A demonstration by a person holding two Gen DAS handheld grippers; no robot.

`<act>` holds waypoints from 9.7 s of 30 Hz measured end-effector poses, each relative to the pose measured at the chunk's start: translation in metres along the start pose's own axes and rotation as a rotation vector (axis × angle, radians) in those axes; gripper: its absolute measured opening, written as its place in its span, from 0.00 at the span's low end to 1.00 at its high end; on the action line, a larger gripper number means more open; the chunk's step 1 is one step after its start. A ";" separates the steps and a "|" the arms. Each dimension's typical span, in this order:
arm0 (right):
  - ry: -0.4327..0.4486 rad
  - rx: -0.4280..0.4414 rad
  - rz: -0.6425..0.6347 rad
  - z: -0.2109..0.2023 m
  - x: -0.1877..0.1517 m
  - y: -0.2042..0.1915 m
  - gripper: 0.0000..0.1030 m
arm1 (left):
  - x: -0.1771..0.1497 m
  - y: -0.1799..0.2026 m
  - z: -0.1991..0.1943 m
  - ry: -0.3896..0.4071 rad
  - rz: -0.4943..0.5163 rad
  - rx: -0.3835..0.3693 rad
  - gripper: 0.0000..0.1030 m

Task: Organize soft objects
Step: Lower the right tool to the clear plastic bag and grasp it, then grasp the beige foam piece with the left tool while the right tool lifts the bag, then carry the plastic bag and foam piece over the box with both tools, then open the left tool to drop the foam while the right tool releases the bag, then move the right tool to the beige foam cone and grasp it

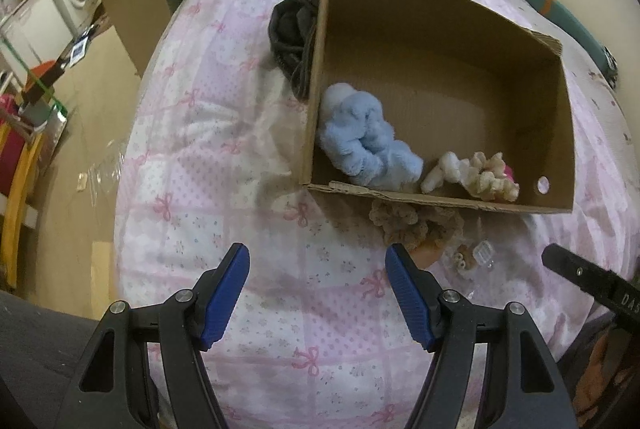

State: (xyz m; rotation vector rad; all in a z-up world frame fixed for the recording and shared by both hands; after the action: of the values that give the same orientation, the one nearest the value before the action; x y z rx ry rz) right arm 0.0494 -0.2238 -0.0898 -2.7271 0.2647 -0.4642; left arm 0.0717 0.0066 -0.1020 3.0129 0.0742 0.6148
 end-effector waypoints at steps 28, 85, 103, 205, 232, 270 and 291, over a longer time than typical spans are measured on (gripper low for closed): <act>-0.190 -0.222 -0.343 0.107 -0.011 -0.041 0.51 | -0.010 -0.002 0.012 -0.059 -0.034 -0.029 0.66; -0.051 -0.069 -0.203 0.019 -0.020 -0.028 0.26 | -0.041 0.018 0.032 -0.136 0.094 -0.022 0.11; 0.067 0.039 -0.230 -0.032 -0.006 -0.044 0.26 | -0.008 -0.007 -0.046 0.075 -0.047 0.008 0.11; 0.134 -0.009 -0.192 0.016 0.089 -0.032 0.28 | 0.111 0.051 0.012 0.175 0.094 -0.055 0.72; 0.227 0.013 -0.140 -0.017 0.079 -0.029 0.85 | 0.079 0.023 -0.033 0.192 0.070 -0.029 0.72; 0.002 -0.065 -0.315 0.059 -0.040 -0.075 0.84 | 0.043 -0.035 -0.040 0.141 -0.179 0.033 0.72; -0.163 0.021 -0.218 0.073 -0.051 -0.081 0.05 | 0.027 -0.031 -0.019 0.044 -0.183 -0.019 0.72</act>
State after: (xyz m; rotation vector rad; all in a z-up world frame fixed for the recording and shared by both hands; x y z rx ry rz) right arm 0.0376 -0.1144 -0.1380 -2.7661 -0.0806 -0.2964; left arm 0.0883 0.0400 -0.0758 2.9294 0.3397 0.6585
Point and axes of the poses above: each gripper's, at about its wrist camera, not at the fingertips, and z roughly the way its jaws point, y to its right, x to its top, the point moved 8 cm from there along z, roughly the way its jaws point
